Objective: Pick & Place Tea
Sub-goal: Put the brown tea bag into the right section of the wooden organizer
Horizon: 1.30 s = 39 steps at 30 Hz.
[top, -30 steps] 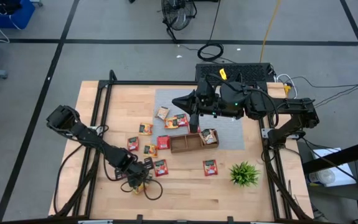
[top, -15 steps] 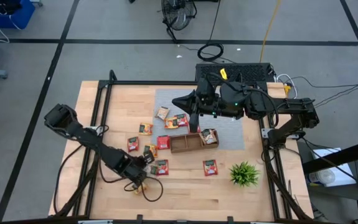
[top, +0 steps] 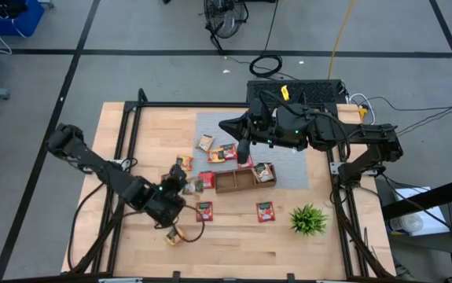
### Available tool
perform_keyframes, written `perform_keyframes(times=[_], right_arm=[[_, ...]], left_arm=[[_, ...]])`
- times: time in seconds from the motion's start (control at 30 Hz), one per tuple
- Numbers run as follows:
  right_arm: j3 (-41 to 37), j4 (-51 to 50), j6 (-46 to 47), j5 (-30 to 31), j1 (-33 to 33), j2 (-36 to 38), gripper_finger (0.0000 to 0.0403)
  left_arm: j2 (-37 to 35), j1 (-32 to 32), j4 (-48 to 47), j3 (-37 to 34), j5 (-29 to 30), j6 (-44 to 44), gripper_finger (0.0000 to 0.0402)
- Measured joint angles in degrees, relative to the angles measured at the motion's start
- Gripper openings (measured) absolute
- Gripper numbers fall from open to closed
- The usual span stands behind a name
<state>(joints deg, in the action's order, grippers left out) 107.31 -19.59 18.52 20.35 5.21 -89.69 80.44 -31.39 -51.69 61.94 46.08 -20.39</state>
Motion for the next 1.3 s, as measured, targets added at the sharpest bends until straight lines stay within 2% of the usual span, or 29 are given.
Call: perform_keyframes(times=[0.17, 0.47, 0.7, 0.87, 0.97, 1.17, 1.3], right_arm=[[-3.79, 0.04, 5.41, 5.11, 0.10, -0.09, 0.0000], [-10.17, 1.67, 11.81, 5.15, -0.02, -0.04, 0.0000], [-11.69, 1.62, 11.99, 5.13, -0.76, -0.02, 0.0000], [-11.69, 1.44, 10.82, 3.43, -0.89, 0.44, 0.0005], [-11.69, 1.38, 11.83, 1.94, -1.12, 0.52, 0.0032], [-11.69, 1.62, 12.53, 2.01, -2.29, 0.52, 0.0116], [-11.69, 2.92, 13.33, 0.89, -3.00, 0.52, 0.0157]], left_arm=[[-0.04, 4.12, -1.13, 5.18, 7.54, -3.56, 0.0003], [-0.02, 12.79, -0.35, 12.75, 18.59, -15.46, 0.0002], [0.00, 17.55, 13.49, 13.47, 25.97, -35.48, 0.0002], [0.02, 18.24, 17.50, 13.47, 26.95, -41.40, 0.0002], [0.02, 17.62, 18.73, 13.47, 28.15, -45.05, 0.0002], [0.02, 15.85, 20.80, 13.47, 27.45, -48.53, 0.0002], [0.02, 15.01, 23.53, 13.47, 27.02, -50.51, 0.0002]])
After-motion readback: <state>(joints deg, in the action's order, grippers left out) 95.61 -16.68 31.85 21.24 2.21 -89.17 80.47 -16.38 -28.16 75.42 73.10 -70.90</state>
